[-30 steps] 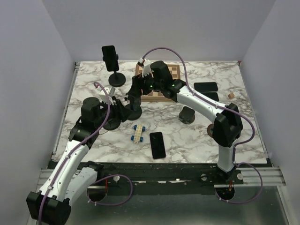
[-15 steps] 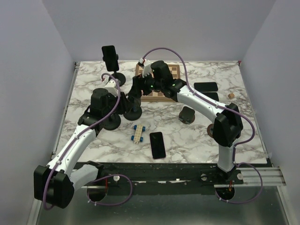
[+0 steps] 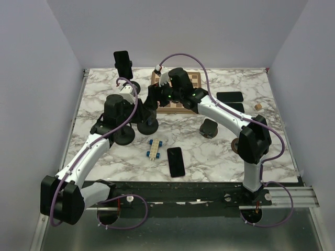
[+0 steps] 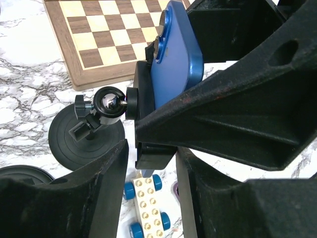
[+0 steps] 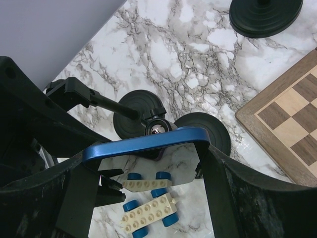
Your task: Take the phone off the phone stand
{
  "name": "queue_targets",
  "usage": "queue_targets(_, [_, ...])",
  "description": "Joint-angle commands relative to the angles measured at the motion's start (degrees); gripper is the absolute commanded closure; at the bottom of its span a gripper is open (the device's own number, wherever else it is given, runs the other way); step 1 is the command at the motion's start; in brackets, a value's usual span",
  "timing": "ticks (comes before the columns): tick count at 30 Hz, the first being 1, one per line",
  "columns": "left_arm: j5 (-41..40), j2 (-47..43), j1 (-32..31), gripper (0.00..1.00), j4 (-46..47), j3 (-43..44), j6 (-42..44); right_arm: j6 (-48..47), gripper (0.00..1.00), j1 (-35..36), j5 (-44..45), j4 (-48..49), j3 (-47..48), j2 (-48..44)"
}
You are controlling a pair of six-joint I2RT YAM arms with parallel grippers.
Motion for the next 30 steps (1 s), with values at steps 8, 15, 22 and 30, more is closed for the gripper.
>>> queue_targets(8, [-0.18,2.65,-1.22,0.61,3.05,2.24,1.08,4.46,0.99,0.21,-5.2,-2.52,1.59,1.83])
queue_targets(15, [-0.73,2.62,-2.19,0.94,1.75,2.38,2.2,2.41,0.99,0.26,-0.46,-1.52,0.21,1.75])
queue_targets(22, [0.37,0.32,-2.24,1.0,0.84,-0.12,2.22,-3.18,0.99,0.28,3.31,-1.65,-0.08,1.7])
queue_targets(30, [-0.33,-3.39,-2.28,1.0,-0.02,-3.34,3.27,-4.78,0.99,-2.71,0.65,-2.72,0.87,2.34])
